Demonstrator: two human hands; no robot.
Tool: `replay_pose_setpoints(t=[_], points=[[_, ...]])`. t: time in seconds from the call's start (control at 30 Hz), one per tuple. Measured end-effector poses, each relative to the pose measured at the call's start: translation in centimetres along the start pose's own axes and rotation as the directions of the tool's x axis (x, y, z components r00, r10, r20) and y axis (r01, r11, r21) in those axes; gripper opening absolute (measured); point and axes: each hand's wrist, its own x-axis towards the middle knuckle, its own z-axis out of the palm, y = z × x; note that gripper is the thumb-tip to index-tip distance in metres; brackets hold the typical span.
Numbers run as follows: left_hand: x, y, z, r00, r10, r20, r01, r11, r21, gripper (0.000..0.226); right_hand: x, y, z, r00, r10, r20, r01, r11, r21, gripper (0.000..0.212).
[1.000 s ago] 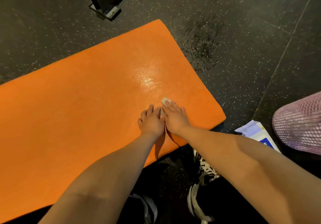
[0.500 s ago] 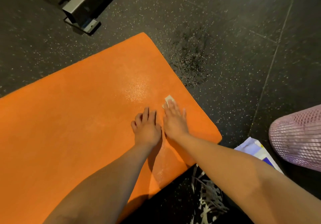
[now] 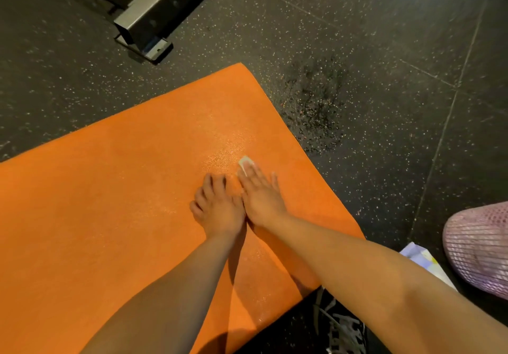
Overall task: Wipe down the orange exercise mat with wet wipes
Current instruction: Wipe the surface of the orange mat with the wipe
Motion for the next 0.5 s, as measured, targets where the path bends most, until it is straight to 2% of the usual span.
replay_pose_setpoints(t=[0.07, 0.13, 0.2, 0.27, 0.3, 0.33, 0.4, 0.47, 0.5], points=[[0.4, -1.1, -0.2, 0.999, -0.005, 0.034, 0.004, 1.000, 0.030, 0.063, 0.0, -0.2, 0.2, 0.989, -0.138, 0.044, 0.141, 0.987, -0.071, 0.056], [0.5, -2.1, -0.3, 0.996, 0.042, 0.080, -0.047, 0.997, 0.055, 0.066, 0.2, 0.8, 0.1, 0.986, -0.167, 0.011, 0.167, 0.979, -0.115, 0.055], [0.5, -2.6, -0.4, 0.992, 0.075, 0.100, -0.080, 0.996, 0.043, 0.066, 1.0, 1.7, -0.2, 0.997, -0.013, -0.072, 0.005, 0.994, -0.113, 0.056], [0.5, -2.9, -0.6, 0.990, 0.094, 0.103, -0.096, 0.995, 0.009, 0.063, 1.9, 1.6, -0.5, 0.967, 0.212, -0.143, -0.218, 0.975, -0.031, 0.059], [0.6, -3.1, -0.7, 0.990, 0.103, 0.098, -0.102, 0.995, -0.012, 0.062, 2.3, 0.9, -0.4, 0.957, 0.249, -0.149, -0.251, 0.968, 0.002, 0.059], [0.6, -3.3, -0.8, 0.990, 0.110, 0.089, -0.108, 0.994, -0.032, 0.061, 2.4, 0.0, -0.2, 0.968, 0.211, -0.136, -0.212, 0.977, 0.007, 0.059], [0.5, -3.7, -1.1, 0.991, 0.116, 0.065, -0.111, 0.991, -0.075, 0.059, 2.1, -2.0, 0.7, 0.998, -0.009, -0.058, 0.007, 0.999, -0.043, 0.058], [0.6, -3.8, -1.4, 0.993, 0.107, 0.048, -0.101, 0.989, -0.109, 0.057, 1.6, -2.8, 1.6, 0.981, -0.195, 0.022, 0.196, 0.975, -0.106, 0.059], [0.7, -3.8, -1.6, 0.993, 0.103, 0.049, -0.097, 0.989, -0.110, 0.057, 1.6, -2.6, 1.7, 0.973, -0.229, 0.027, 0.231, 0.964, -0.129, 0.060]])
